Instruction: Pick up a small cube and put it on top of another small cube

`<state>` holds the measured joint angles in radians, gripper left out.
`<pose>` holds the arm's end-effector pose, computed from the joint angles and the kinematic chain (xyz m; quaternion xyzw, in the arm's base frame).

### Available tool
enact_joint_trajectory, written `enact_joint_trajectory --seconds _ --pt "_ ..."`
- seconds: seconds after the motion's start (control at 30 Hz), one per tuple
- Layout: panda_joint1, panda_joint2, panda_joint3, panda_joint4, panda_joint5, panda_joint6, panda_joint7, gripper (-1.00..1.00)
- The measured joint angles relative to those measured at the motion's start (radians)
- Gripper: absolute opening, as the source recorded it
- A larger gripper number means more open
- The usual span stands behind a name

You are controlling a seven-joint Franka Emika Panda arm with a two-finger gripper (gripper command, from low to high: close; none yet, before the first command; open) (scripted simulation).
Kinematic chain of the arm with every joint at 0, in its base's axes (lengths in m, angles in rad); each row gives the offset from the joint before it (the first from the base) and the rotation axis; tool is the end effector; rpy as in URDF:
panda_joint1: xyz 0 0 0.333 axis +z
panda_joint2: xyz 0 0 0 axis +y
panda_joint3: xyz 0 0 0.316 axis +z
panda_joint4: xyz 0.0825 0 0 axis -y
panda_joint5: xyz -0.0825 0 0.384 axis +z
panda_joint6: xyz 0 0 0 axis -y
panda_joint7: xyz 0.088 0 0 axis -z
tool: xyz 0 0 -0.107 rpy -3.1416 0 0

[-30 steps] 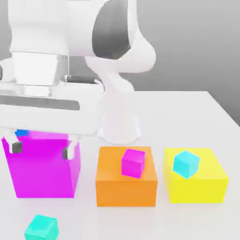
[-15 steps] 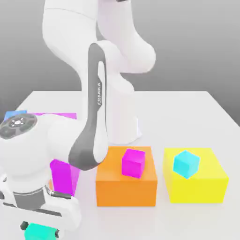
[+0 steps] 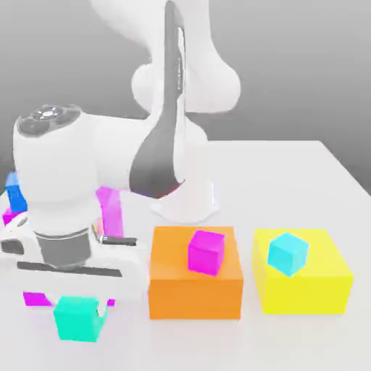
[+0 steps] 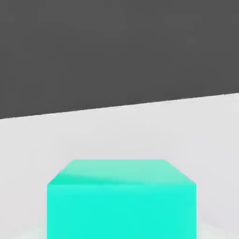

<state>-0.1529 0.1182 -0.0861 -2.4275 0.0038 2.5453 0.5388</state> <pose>0.4769 -0.1167 0.2587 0.9248 -0.3803 0.0006 0.0040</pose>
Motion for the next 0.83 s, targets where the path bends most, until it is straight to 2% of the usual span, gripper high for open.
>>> enact_joint_trajectory --seconds 0.23,0.53,0.6,0.73,0.77,0.83 --pt "0.093 -0.254 0.049 -0.146 -0.027 -0.108 -0.112 -1.0" --pt "0.222 -0.577 0.099 -0.334 0.007 -0.244 -0.308 -1.0" --pt "0.237 -0.58 0.104 -0.366 0.013 -0.215 -0.331 -1.0" --pt "0.239 -0.477 0.11 -0.419 0.014 -0.059 -0.338 -1.0" --pt "0.238 -0.462 0.11 -0.426 0.014 -0.037 -0.339 1.0" --pt "0.238 -0.462 0.11 -0.426 0.014 -0.037 -0.339 1.0"
